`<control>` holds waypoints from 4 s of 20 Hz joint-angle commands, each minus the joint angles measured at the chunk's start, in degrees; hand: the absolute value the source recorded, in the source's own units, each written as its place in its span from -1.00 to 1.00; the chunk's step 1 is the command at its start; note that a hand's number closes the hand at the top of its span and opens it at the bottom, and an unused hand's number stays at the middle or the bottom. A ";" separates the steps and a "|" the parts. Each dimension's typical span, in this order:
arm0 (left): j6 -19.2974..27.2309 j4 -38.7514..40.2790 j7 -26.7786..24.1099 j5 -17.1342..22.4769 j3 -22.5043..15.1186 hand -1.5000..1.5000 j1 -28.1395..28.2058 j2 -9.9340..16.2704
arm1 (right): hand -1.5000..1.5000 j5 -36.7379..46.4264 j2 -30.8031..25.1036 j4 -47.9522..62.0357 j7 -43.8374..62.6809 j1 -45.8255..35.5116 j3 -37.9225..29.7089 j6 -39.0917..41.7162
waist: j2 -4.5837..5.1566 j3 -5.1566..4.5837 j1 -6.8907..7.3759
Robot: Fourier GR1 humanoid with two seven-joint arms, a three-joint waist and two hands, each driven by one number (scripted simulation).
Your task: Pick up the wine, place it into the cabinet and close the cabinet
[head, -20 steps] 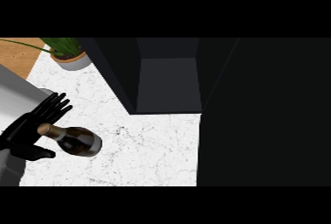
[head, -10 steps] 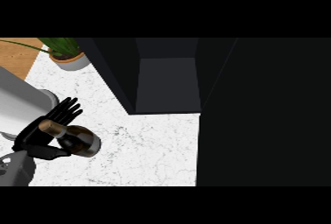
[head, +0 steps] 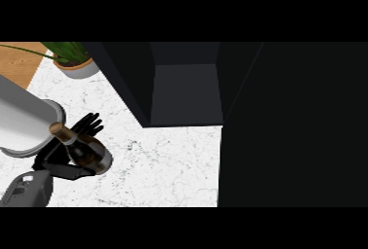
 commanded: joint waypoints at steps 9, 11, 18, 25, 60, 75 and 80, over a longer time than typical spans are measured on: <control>-11.00 7.48 -9.31 3.44 -3.89 -1.00 -1.73 -1.59 | -1.00 1.71 0.14 0.99 0.29 -1.21 0.15 -0.68 | 0.12 -0.04 0.03; -13.52 8.26 -8.50 4.92 -3.61 -1.00 -2.62 0.96 | -1.00 -2.12 -0.64 1.39 -0.63 -0.77 -2.33 0.69 | 0.14 0.03 -0.24; -12.57 9.06 -9.95 5.84 -6.02 1.00 -1.57 0.20 | -1.00 -0.72 -0.38 1.77 -1.72 -0.06 -1.37 1.22 | 0.46 -0.13 -0.59; -11.78 6.38 -12.61 5.10 -10.50 1.00 0.48 -1.00 | -1.00 -1.04 -0.52 1.57 -0.51 -1.42 -2.64 0.06 | 0.24 -0.14 0.16; 31.79 -47.86 6.47 22.38 -17.16 1.00 30.46 -18.62 | -1.00 -1.20 -0.37 5.05 -1.86 -1.42 -5.10 1.07 | -0.63 0.33 1.94; 55.50 -57.97 19.19 25.12 -28.83 1.00 18.01 -18.68 | -1.00 0.19 0.75 5.87 -3.22 -0.06 -4.75 1.84 | -0.57 0.31 1.56; 61.69 -56.63 20.92 23.03 -28.75 1.00 9.63 -18.68 | -1.00 -0.82 0.80 1.63 -1.09 3.76 -3.68 2.67 | -0.60 0.31 1.35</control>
